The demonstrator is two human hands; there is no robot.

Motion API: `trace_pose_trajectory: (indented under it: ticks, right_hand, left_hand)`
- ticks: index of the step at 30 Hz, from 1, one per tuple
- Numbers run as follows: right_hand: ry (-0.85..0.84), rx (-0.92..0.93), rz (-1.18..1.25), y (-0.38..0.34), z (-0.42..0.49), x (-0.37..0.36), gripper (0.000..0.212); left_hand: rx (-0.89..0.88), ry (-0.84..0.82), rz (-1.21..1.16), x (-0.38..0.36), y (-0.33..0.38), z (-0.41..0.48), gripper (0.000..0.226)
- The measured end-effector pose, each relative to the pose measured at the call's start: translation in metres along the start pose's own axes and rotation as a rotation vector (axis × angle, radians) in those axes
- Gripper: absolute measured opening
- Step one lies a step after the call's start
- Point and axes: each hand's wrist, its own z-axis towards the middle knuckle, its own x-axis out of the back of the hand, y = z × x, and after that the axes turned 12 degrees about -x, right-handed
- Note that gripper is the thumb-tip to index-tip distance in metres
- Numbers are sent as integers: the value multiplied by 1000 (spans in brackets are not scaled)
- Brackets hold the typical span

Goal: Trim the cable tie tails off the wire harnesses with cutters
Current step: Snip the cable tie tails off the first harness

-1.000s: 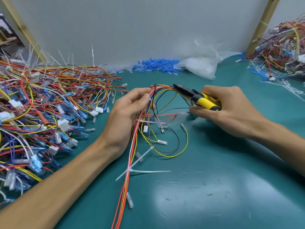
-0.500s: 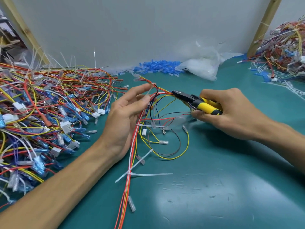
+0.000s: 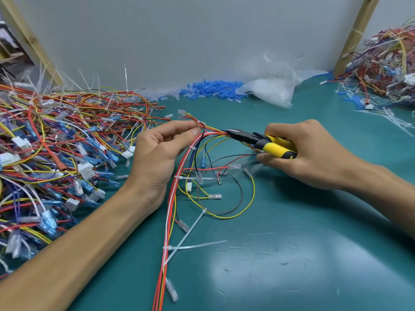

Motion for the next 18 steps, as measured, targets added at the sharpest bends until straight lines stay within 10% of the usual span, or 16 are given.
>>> trace_pose_trajectory:
  ticks: [13,18]
  right_hand:
    - [-19,63,-29,-9,-3,-1,26]
    - [-69,113,-65,-13,-6,-1,27]
  left_hand:
    - [158,-19,60,0,3,1,41]
    - [163,17,18,3,1,1,13]
